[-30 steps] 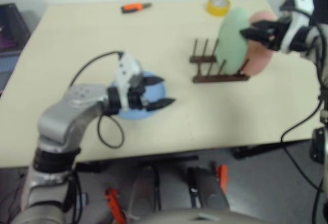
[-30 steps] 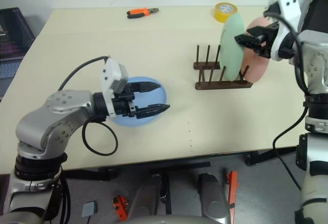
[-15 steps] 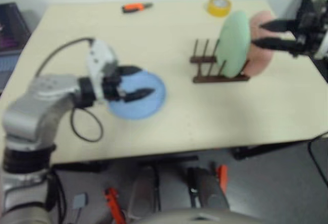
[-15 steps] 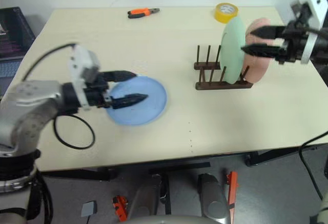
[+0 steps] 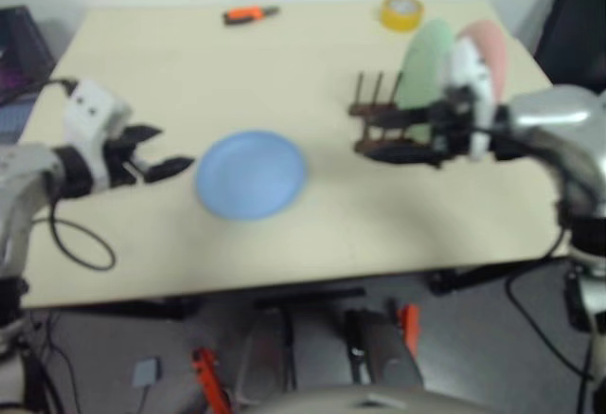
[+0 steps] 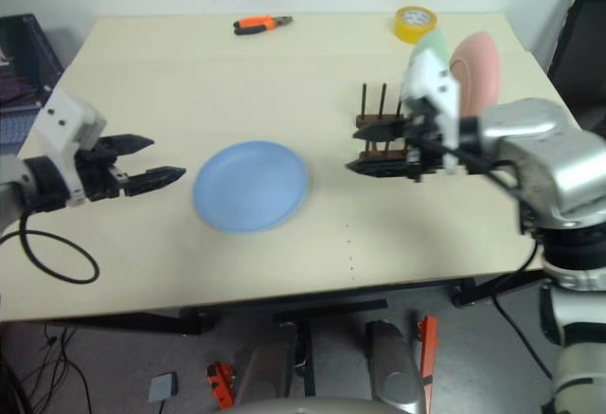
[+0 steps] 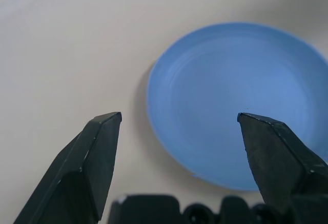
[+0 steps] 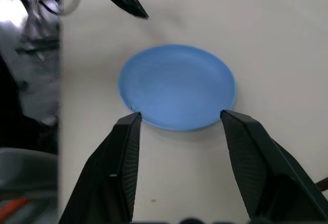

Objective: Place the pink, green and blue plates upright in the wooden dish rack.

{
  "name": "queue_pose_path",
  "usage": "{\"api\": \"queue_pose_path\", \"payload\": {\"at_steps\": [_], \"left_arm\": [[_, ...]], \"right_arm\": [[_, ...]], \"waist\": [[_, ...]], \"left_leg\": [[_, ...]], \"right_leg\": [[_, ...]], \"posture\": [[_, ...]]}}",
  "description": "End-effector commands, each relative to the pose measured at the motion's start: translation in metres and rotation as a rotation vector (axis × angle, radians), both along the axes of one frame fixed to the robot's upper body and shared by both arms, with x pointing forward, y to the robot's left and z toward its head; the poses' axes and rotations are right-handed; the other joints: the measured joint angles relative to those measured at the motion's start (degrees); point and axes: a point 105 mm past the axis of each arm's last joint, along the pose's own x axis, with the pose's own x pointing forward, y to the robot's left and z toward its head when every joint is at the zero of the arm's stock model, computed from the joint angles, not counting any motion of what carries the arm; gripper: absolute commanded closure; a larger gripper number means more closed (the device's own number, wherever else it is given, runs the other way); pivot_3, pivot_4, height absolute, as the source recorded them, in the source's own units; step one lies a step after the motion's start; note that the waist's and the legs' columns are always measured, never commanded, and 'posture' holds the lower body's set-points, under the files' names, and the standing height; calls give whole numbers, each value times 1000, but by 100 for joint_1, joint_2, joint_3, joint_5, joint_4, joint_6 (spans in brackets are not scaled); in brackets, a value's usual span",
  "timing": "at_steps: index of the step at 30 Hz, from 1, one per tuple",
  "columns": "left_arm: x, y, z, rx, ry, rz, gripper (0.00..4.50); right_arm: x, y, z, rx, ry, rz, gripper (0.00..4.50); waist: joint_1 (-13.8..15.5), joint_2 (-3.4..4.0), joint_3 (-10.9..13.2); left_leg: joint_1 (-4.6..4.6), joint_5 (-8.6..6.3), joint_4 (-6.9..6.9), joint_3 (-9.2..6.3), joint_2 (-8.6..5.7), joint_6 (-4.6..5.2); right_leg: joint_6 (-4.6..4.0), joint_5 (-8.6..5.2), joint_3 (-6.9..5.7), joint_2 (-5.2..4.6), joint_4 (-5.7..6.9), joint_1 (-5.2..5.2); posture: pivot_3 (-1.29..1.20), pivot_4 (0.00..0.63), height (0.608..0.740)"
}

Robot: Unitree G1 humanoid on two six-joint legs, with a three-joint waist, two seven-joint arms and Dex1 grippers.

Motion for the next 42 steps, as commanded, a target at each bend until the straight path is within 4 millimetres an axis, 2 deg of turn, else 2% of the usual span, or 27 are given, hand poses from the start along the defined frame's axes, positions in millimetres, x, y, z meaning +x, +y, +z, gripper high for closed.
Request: {"api": "queue_pose_path", "payload": {"at_steps": [1, 5, 10, 13, 17, 25, 26, 28, 30, 35, 37, 38, 40, 42], "left_arm": [[12, -9, -14, 6, -6, 25, 502], [18, -10, -30, -13, 24, 88, 502], [20, -9, -28, -69, -2, 131, 502], [22, -5, -39, -92, 39, 187, 502], [26, -12, -67, -60, 126, 242, 502], [37, -38, -79, -159, 130, 297, 502], [41, -39, -78, -178, 127, 316, 684], [45, -40, -73, -206, 112, 329, 1113], [49, -41, -65, -224, 91, 329, 1775], [63, -37, -31, -235, 19, 346, 3705], [73, -37, -7, -224, -16, 386, 4452], [77, -39, 8, -219, -45, 393, 4484], [81, -57, 51, -121, -154, 319, 4484], [81, -75, 74, 11, -236, 244, 4484]], "right_arm": [[5, 16, -3, -33, -77, -15, 1884], [2, 21, -9, -50, -79, 6, 1884], [3, 17, -9, -56, -77, 2, 1884], [3, 15, -9, -67, -82, 0, 1884], [3, 14, -8, -73, -89, -2, 1884], [4, 9, -7, -89, -98, -24, 1884], [5, 8, -7, -93, -102, -27, 1851], [6, 7, -6, -100, -110, -32, 1834], [6, 7, -5, -103, -114, -30, 1834], [2, 9, -1, -86, -140, -2, 1834], [6, 14, 4, -54, -191, -11, 1834], [8, 20, 7, -31, -204, -15, 1834], [2, 45, 6, 4, -242, 48, 1834], [-3, 65, -3, -25, -308, 100, 1834]], "waist": [[32, -12, -7], [86, -19, -9], [126, -21, -10], [126, -22, -11], [132, -24, -12], [148, -38, -21], [150, -39, -22], [158, -41, -23], [158, -42, -23], [159, -43, -24], [160, -44, -24], [158, -46, -24], [153, -51, -23], [148, -50, -23]], "left_leg": [[-5, 0, 1, 0, 1, 0], [-24, 20, 2, 10, 3, 31], [-18, 19, 4, 18, 11, 29], [-12, 19, 10, 17, 19, 29], [-9, 19, 12, 17, 20, 28], [-6, 20, 18, 18, 18, 29], [-2, 20, 19, 18, 18, 29], [-1, 20, 21, 15, 18, 29], [-1, 20, 22, 15, 18, 29], [-4, 21, 23, 15, 18, 30], [-6, 21, 23, 14, 17, 30], [-6, 21, 24, 14, 18, 30], [-8, 22, 27, 14, 20, 30], [-8, 23, 28, 15, 13, 28]], "right_leg": [[-17, 10, -3, 0, 1, -3], [-18, 11, -3, 8, 2, -16], [-17, 10, -1, 17, 7, -15], [-11, 9, -3, 20, 11, -12], [-7, 9, -4, 20, 12, -9], [-19, 20, -4, 20, 11, 2], [-18, 20, -4, 20, 11, 5], [-11, 18, -9, 20, 11, 10], [-5, 18, -12, 20, 11, 10], [-9, 23, -12, 21, 9, 9], [-10, 24, -14, 39, 9, 9], [-1, 21, -13, 42, 8, 9], [26, 26, -8, 58, 8, 9], [38, 30, -5, 75, 7, 8]], "posture": [[0, 150, 740], [0, 150, 740], [0, 150, 740], [0, 150, 740], [0, 150, 740], [0, 150, 740], [0, 150, 740], [0, 150, 740], [0, 150, 740], [0, 150, 740], [0, 150, 740], [0, 150, 740], [0, 150, 740], [0, 150, 740]]}}
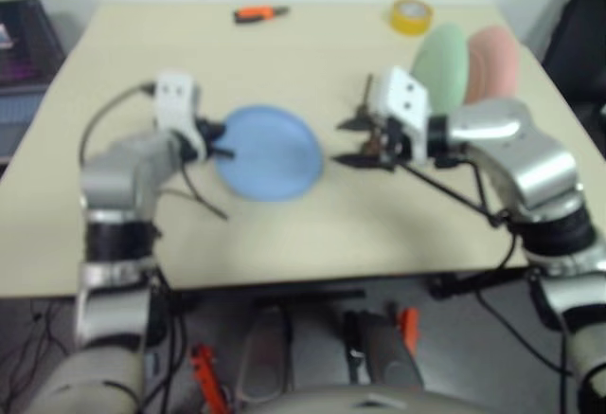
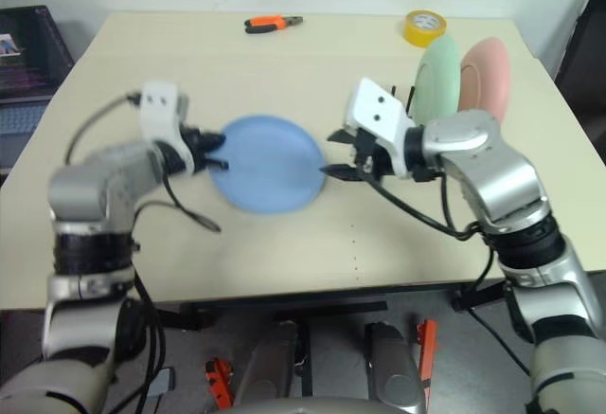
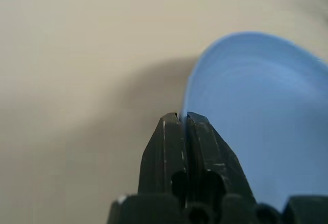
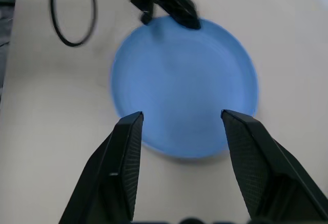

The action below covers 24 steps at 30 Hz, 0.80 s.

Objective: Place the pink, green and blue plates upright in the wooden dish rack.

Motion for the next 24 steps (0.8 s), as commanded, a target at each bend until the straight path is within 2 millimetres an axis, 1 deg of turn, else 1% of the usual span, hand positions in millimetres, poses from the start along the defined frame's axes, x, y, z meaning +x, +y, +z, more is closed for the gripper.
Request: {"api": "queue_pose_path", "payload": {"at_steps": [1, 4, 7, 10, 14, 17, 20, 21, 23, 24], "left_arm": [[-3, -33, 55, 183, -153, -119, 4484], [-4, -54, 69, 192, -175, -180, 4484], [-5, -67, 72, 189, -178, -208, 4484], [-7, -70, 68, 190, -164, -222, 4484], [-10, -67, 64, 174, -150, -224, 4484], [-11, -59, 66, 159, -151, -198, 4500], [-10, -50, 69, 155, -155, -169, 4500], [-10, -46, 71, 150, -158, -154, 4500], [-9, -39, 73, 148, -161, -129, 4500], [-9, -35, 73, 138, -160, -120, 4500]], "right_arm": [[-7, 34, -3, -46, -174, 72, 1834], [5, 58, -20, -113, -295, 48, 1834], [24, 72, -32, -177, -408, -20, 1834], [33, 78, -36, -175, -428, -54, 1834], [39, 79, -38, -193, -458, -69, 1834], [45, 75, -39, -199, -473, -97, 2432], [49, 71, -38, -209, -493, -116, 3359], [50, 69, -38, -211, -501, -122, 3752], [52, 67, -37, -212, -510, -127, 4344], [52, 66, -38, -211, -513, -128, 4481]], "waist": [[-6, 0, -1], [-10, 1, -2], [-27, 1, -1], [-48, 1, -1], [-59, 1, -1], [-83, 1, -1], [-88, 1, -1], [-91, 1, -1], [-95, 1, -1], [-97, 1, -1]], "left_leg": [[2, 0, -1, 2, 0, -1], [8, -2, -7, 13, 7, -5], [9, 0, -6, 24, 14, -7], [3, 8, -6, 24, 18, -19], [3, 9, -6, 24, 19, -19], [3, 8, -5, 24, 19, -20], [4, 11, -5, 22, 19, -22], [4, 12, -5, 22, 19, -25], [4, 14, -5, 21, 19, -28], [5, 14, -5, 21, 19, -28]], "right_leg": [[2, 1, 4, 8, 0, -1], [-8, -4, 6, 18, 3, -1], [-10, -3, 11, 26, 10, -6], [-12, 1, 15, 33, 12, -15], [-9, 3, 15, 35, 15, -14], [-9, 3, 15, 35, 14, -13], [-8, 4, 14, 35, 16, -13], [-8, 4, 15, 35, 17, -13], [-9, 5, 15, 35, 18, -13], [-9, 6, 15, 35, 19, -13]], "posture": [[0, 150, 740], [0, 150, 740], [0, 150, 740], [0, 150, 740], [0, 150, 740], [0, 150, 740], [0, 150, 740], [0, 150, 740], [0, 150, 740], [0, 150, 740]]}}
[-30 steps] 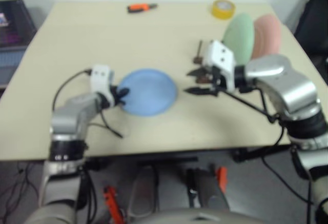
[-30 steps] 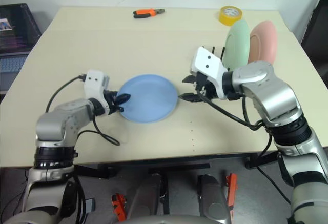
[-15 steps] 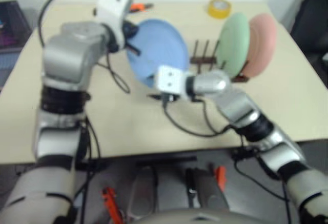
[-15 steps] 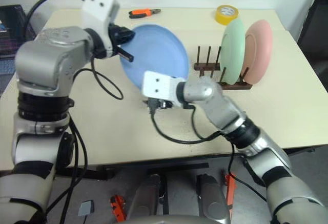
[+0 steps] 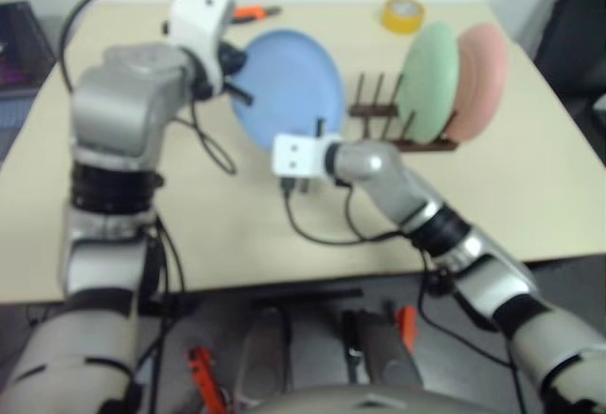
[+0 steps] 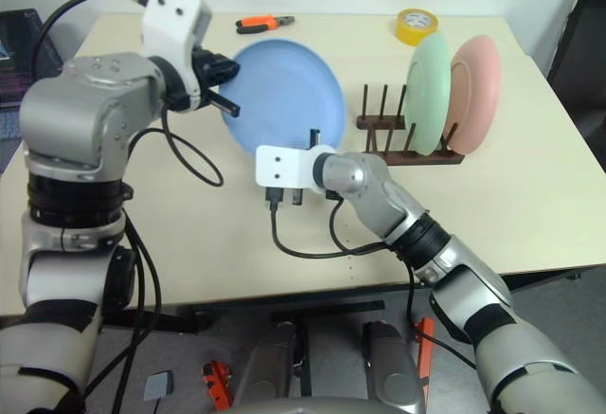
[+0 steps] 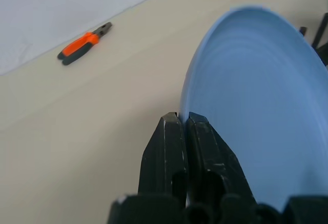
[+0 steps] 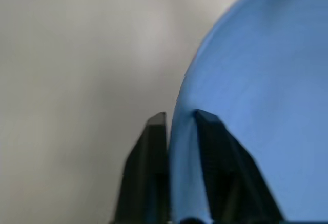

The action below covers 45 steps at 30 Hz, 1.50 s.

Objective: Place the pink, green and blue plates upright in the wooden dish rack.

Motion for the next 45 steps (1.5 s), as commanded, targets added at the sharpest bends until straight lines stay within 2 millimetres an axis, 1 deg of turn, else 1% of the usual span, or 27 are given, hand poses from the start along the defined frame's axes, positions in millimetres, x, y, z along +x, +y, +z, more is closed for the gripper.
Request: {"api": "queue_pose_path", "payload": {"at_steps": [1, 4, 8, 11, 15, 16, 17, 19, 20, 21, 23, 24, 25, 27, 28, 29, 30, 32, 33, 34, 36, 39, 41, 43, 44, 45], "left_arm": [[-4, 3, 16, -26, -48, -11, 4500], [-6, 5, 16, -37, -34, -19, 4500], [-10, -1, 18, -45, -32, -67, 4500], [-16, -6, 19, -56, -24, -114, 3718], [-26, 5, 28, 38, -54, -107, 2299], [-34, 6, 36, 31, -68, -137, 1955], [-42, 6, 44, 10, -82, -167, 1955], [-63, 9, 68, -56, -143, -239, 1955], [-73, 10, 77, -82, -166, -275, 1955], [-85, 16, 83, -108, -186, -306, 1955], [-106, 34, 90, -128, -264, -339, 1955], [-114, 42, 90, -137, -285, -343, 1955], [-123, 50, 88, -157, -324, -359, 1955], [-143, 65, 79, -260, -373, -411, 1955], [-148, 71, 68, -288, -378, -419, 1955], [-151, 73, 55, -300, -356, -431, 1955], [-154, 71, 40, -298, -322, -448, 1955], [-156, 64, 8, -280, -237, -485, 1955], [-154, 60, -5, -271, -195, -491, 1955], [-152, 55, -18, -256, -156, -497, 1955], [-147, 45, -34, -234, -113, -517, 1955], [-140, 36, -41, -259, -106, -544, 1955], [-136, 31, -46, -265, -91, -561, 1955], [-133, 28, -49, -267, -83, -569, 1955], [-131, 27, -51, -261, -77, -569, 1955], [-130, 26, -52, -252, -73, -569, 1955]], "right_arm": [[5, -6, 16, 20, -67, -13, 4481], [5, -8, 19, 37, -88, -13, 4481], [7, -9, 24, 62, -108, -11, 4481], [7, -8, 27, 77, -122, -2, 4500], [5, -4, 31, 70, -141, 37, 4500], [4, -2, 31, 66, -141, 49, 4500], [3, -1, 31, 64, -141, 60, 4500], [0, 2, 35, 88, -121, 84, 4500], [-1, 2, 37, 101, -112, 90, 4500], [-1, 2, 40, 118, -100, 92, 4500], [0, -4, 54, 202, -39, 94, 4500], [1, -8, 62, 247, -13, 92, 4500], [2, -14, 75, 312, 27, 89, 4500], [3, -31, 103, 438, 97, 83, 4500], [2, -41, 118, 502, 142, 83, 4500], [1, -51, 130, 554, 187, 82, 4500], [0, -59, 140, 602, 233, 83, 4500], [0, -80, 165, 753, 360, 77, 4500], [2, -92, 176, 834, 442, 63, 4500], [5, -105, 182, 900, 511, 44, 4500], [9, -120, 183, 965, 608, -3, 4500], [12, -133, 177, 1015, 698, -63, 4500], [11, -138, 172, 1049, 773, -72, 4500], [7, -139, 166, 1055, 834, -72, 4500], [6, -140, 160, 1048, 850, -82, 4500], [6, -142, 154, 1044, 863, -99, 4500]], "waist": [[0, 0, 0], [0, 0, 0], [-5, 0, 0], [-7, 0, 0], [-47, -1, 0], [-56, -1, 0], [-66, -1, 0], [-82, -1, 0], [-87, -2, 0], [-94, -2, 0], [-125, -1, 0], [-132, -1, 1], [-125, -1, 0], [-112, 0, 1], [-99, -1, 0], [-83, -2, 0], [-64, -4, -2], [-40, -15, -8], [-24, -25, -14], [-11, -33, -19], [1, -38, -25], [-12, -32, -31], [-39, -27, -34], [-48, -26, -33], [-48, -26, -33], [-49, -26, -33]], "left_leg": [[0, 0, 0, -1, 0, 0], [0, 1, 0, -1, 0, -1], [0, 1, 0, 0, 0, -1], [0, 1, 0, -1, 0, -2], [0, 1, -1, -1, 0, -2], [0, 1, -2, -3, 0, -2], [0, 1, -2, -6, 0, -2], [0, 1, -4, -16, 2, -2], [-1, 1, -4, -19, 5, -2], [-1, 1, -5, -23, 5, -2], [0, 1, -8, -26, 7, -3], [8, 1, -12, -26, 7, -3], [21, 1, -17, -25, 8, -4], [33, 3, -15, -30, 9, -7], [35, 5, -15, -28, 17, -11], [34, 10, -14, -32, 24, -19], [34, 11, -10, -32, 37, -20], [35, 5, -11, -30, 37, -32], [36, -9, -10, -29, 37, -55], [34, -10, -10, -31, 37, -57], [36, -11, -13, -36, 38, -59], [34, -13, -38, -23, 36, -59], [24, -14, -74, -16, 52, -57], [9, -9, -86, 5, 60, -52], [13, -4, -81, 12, 70, -47], [18, -3, -81, 18, 82, -47]], "right_leg": [[0, 0, -1, 0, 0, 0], [-1, 1, -2, 0, 0, 1], [0, 1, -1, 0, 0, 1], [-1, 2, -2, 1, 0, 2], [-5, 5, 1, 0, -1, 2], [-6, 5, 2, 0, -1, 1], [-6, 5, 1, 1, -1, 0], [-6, 4, 2, 2, -1, -2], [-6, 3, 2, 4, -1, -4], [-3, 0, 2, 6, -1, -4], [-4, -1, 2, 9, 0, -5], [-6, -2, 3, 9, 2, 0], [-8, -3, 3, 8, 2, 8], [-13, -6, -3, 6, 3, 21], [-22, -4, -1, 2, 7, 21], [-37, -6, -4, -3, 7, 22], [-52, -9, -5, -6, 8, 24], [-78, 7, -10, -16, 0, 29], [-85, 12, -12, -21, -5, 30], [-95, 18, -17, -49, -11, 29], [-108, 26, -27, -66, -25, 14], [-125, 37, -47, -95, -51, 10], [-126, 64, -78, -96, -116, 24], [-121, 93, -138, -116, -123, 11], [-103, 106, -148, -112, -116, 12], [-103, 106, -156, -104, -114, 12]], "posture": [[0, 150, 740], [0, 150, 740], [0, 150, 740], [0, 150, 740], [0, 150, 740], [0, 150, 740], [0, 150, 740], [0, 150, 740], [0, 150, 740], [0, 150, 740], [0, 150, 740], [0, 150, 740], [0, 150, 740], [0, 150, 740], [0, 150, 740], [0, 150, 740], [0, 150, 740], [0, 150, 740], [0, 150, 740], [0, 150, 740], [0, 150, 740], [0, 150, 740], [0, 150, 740], [0, 150, 740], [0, 150, 740], [0, 150, 740]]}}
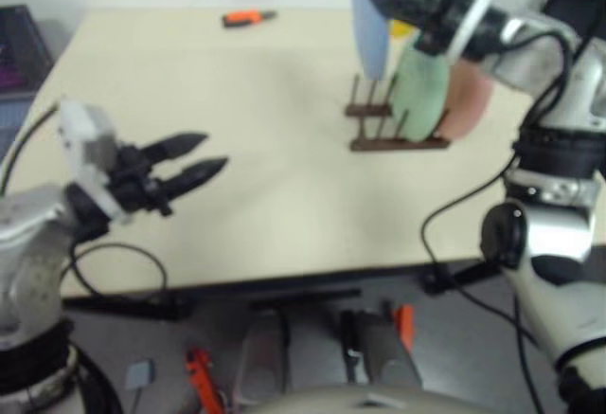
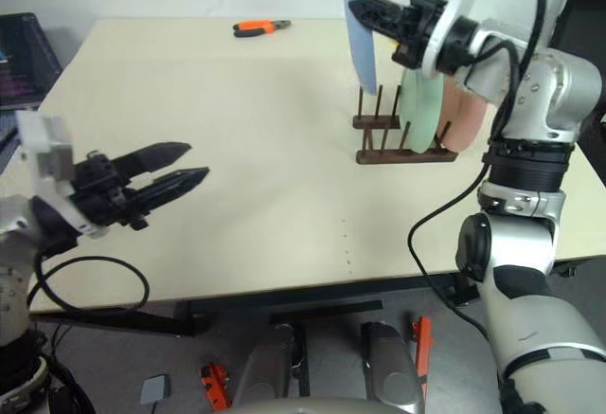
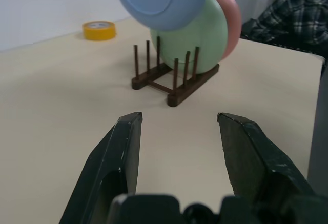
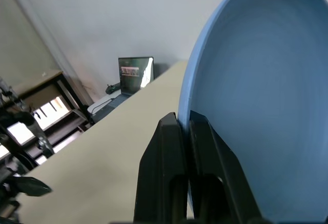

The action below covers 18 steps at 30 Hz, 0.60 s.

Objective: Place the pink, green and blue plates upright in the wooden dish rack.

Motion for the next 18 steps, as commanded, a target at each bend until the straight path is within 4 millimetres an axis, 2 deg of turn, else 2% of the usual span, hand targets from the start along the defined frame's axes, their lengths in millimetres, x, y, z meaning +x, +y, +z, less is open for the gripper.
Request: {"api": "queue_pose_path", "payload": {"at_steps": [1, 7, 13, 16, 18], "left_arm": [[4, -3, 5, 32, -41, -1, 1955], [1, -11, 3, 40, -37, -23, 1955], [-1, -13, 5, 40, -38, -22, 1955], [-2, -11, 5, 42, -34, -15, 1955], [-1, -11, 5, 46, -31, -10, 1925]], "right_arm": [[-9, -7, 0, 21, 5, 9, 4500], [-6, -16, -9, 57, 67, -11, 4500], [1, -15, -25, 22, 107, -31, 4500], [7, -15, -23, 33, 81, -53, 4500], [10, -15, -21, 51, 88, -56, 4009]], "waist": [[-2, 0, 0], [-7, 7, 4], [-4, 7, 4], [-5, 7, 4], [-6, 7, 4]], "left_leg": [[3, 3, 0, 7, 2, 0], [5, 28, -4, 15, 26, 31], [5, 28, -9, 17, 27, 30], [5, 27, -8, 23, 25, 30], [6, 27, -6, 25, 24, 30]], "right_leg": [[0, -1, -9, 10, 1, 2], [-25, -17, 7, 102, 18, -17], [-16, -43, 8, 104, 22, -19], [-20, -45, 15, 102, 17, -20], [-18, -43, 15, 99, 16, -18]], "posture": [[0, 150, 740], [0, 150, 740], [0, 150, 740], [0, 150, 740], [0, 150, 740]]}}
